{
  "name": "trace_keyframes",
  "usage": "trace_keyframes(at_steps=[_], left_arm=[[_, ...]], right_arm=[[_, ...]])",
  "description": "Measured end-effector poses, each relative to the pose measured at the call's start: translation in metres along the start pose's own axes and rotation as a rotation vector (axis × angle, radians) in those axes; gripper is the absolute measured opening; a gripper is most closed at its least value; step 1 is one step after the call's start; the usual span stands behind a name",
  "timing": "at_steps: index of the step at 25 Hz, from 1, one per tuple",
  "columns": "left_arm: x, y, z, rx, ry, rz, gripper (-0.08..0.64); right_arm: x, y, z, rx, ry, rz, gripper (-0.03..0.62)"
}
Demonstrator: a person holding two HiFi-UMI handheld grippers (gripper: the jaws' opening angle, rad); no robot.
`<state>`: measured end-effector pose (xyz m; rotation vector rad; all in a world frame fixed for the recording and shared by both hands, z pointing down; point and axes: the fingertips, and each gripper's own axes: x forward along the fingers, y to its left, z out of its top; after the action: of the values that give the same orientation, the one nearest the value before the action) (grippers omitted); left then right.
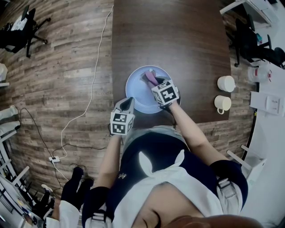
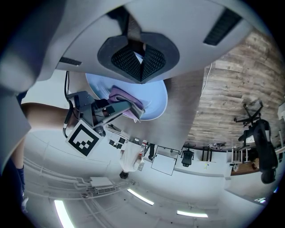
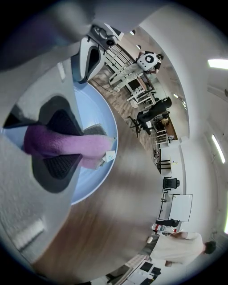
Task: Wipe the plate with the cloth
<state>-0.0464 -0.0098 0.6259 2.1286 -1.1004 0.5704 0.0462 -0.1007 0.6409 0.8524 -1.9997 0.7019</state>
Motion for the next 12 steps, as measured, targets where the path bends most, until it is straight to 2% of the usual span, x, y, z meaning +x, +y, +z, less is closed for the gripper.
trace_keyframes(at_steps=[12], left_arm=[[0.0, 0.001, 0.001, 0.0, -0.001, -0.001, 0.003]], right_arm=[[-0.007, -0.023, -0.006, 0.052, 0.009, -0.035, 0.115]])
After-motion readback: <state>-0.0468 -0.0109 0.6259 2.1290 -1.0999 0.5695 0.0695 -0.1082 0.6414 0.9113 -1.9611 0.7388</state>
